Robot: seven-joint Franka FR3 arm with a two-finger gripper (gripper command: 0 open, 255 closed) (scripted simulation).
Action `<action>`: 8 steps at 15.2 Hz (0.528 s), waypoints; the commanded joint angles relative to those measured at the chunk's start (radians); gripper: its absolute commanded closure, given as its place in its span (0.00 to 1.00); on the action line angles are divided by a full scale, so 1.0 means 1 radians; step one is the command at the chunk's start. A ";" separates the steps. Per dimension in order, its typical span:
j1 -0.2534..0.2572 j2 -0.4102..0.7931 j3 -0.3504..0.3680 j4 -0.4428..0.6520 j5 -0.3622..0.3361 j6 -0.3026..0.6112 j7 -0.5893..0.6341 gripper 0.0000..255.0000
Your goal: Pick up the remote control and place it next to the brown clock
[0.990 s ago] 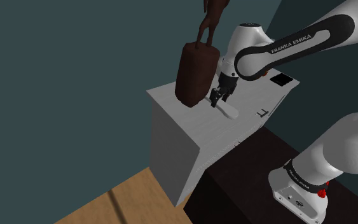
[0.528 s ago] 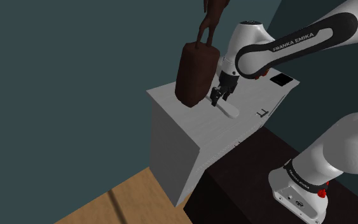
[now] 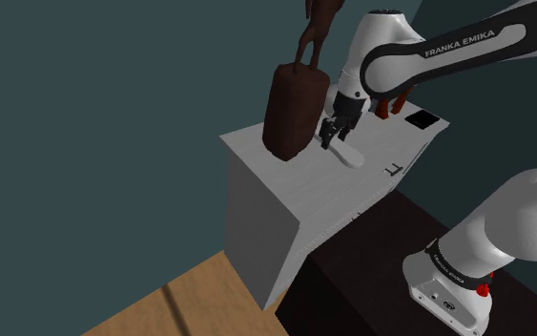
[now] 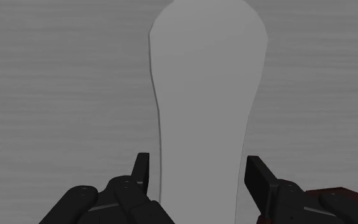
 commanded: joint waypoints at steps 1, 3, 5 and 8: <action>0.000 -0.015 -0.001 0.016 0.001 -0.031 -0.002 1.00; 0.001 -0.030 -0.003 0.031 0.002 -0.061 -0.003 1.00; 0.001 -0.043 -0.004 0.048 0.003 -0.091 -0.005 1.00; 0.001 -0.061 -0.006 0.074 0.004 -0.135 -0.006 1.00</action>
